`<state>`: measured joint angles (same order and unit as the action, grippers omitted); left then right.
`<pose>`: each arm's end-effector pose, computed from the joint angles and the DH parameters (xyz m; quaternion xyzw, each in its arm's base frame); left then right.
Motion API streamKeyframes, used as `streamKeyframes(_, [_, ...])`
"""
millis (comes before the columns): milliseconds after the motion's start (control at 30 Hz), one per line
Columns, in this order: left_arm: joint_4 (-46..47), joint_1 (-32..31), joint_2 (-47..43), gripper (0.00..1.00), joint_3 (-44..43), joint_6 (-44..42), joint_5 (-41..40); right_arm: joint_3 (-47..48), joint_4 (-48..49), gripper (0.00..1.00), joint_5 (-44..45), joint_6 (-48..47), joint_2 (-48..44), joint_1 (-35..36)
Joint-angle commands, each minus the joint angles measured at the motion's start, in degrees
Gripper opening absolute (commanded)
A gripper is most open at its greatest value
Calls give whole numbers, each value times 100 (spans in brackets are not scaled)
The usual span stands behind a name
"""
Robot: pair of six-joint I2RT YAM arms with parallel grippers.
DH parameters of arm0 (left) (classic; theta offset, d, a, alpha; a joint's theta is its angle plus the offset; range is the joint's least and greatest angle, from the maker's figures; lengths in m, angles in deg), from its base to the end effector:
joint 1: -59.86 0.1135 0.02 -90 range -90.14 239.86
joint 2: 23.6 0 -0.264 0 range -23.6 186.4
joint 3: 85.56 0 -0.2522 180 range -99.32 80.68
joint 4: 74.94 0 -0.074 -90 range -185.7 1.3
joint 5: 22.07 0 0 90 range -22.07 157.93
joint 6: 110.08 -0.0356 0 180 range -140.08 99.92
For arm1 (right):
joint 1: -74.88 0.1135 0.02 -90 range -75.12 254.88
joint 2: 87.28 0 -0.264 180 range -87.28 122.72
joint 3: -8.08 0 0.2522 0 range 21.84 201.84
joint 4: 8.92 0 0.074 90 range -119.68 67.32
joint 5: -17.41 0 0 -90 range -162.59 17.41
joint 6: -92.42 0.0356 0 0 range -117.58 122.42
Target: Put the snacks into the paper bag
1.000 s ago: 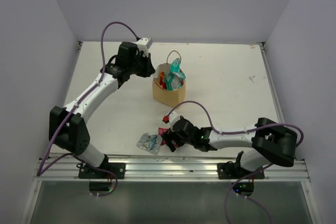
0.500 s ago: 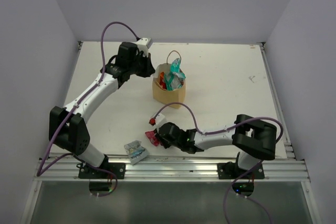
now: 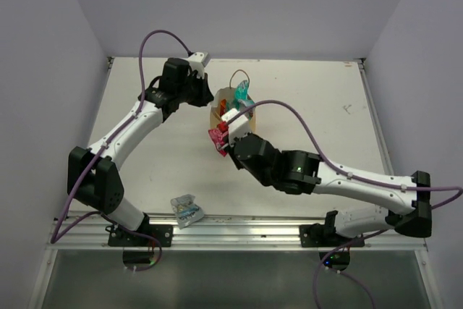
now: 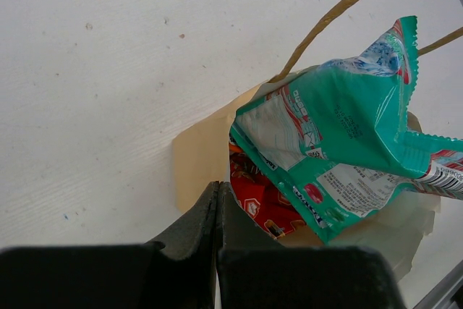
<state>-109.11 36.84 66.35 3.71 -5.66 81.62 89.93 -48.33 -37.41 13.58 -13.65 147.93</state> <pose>0.3304 -0.1496 0.3212 0.1219 0.8675 -0.2505 0.4122 0.1022 0.2651 0.3495 -0.2998 0.7885 0.1185 0.5238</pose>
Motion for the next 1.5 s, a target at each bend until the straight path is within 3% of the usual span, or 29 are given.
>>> streamKeyframes(0, [151, -26, -145, 0, 24, 9, 10, 590, -240, 0, 1087, -912, -25, -98])
streamKeyframes(267, [151, -26, -127, 0, 24, -18, 46, 687, 1078, 0, 447, -1581, 608, -1372])
streamKeyframes(433, [159, -27, -118, 0, 42, -18, 63, 1223, 1422, 0, 51, -1898, 1232, -1908])
streamKeyframes(700, [159, -26, -189, 0, 59, -44, 37, 2120, 896, 0, -239, -2144, 2243, -2085])
streamKeyframes(1133, [186, -26, -206, 0, 77, -26, 116, 1953, -19, 6, -397, -1661, 2252, -2094])
streamKeyframes(1167, [177, -26, -215, 0, 86, -26, 116, 1953, -71, 16, -467, -1609, 2305, -2085])
streamKeyframes(1233, [186, -26, -232, 0, 86, -35, 99, 1936, -28, 44, -424, -1529, 2314, -2085])
streamKeyframes(1300, [177, -26, -250, 0, 86, -35, 81, 1918, 130, 85, -363, -1529, 2244, -2085])
streamKeyframes(1367, [186, -26, -241, 0, 94, -35, 72, 1979, 349, 98, -293, -1608, 2122, -2085])
streamKeyframes(1467, [195, -35, -224, 0, 103, -26, 90, 2023, 647, 99, -91, -1757, 1709, -2041])
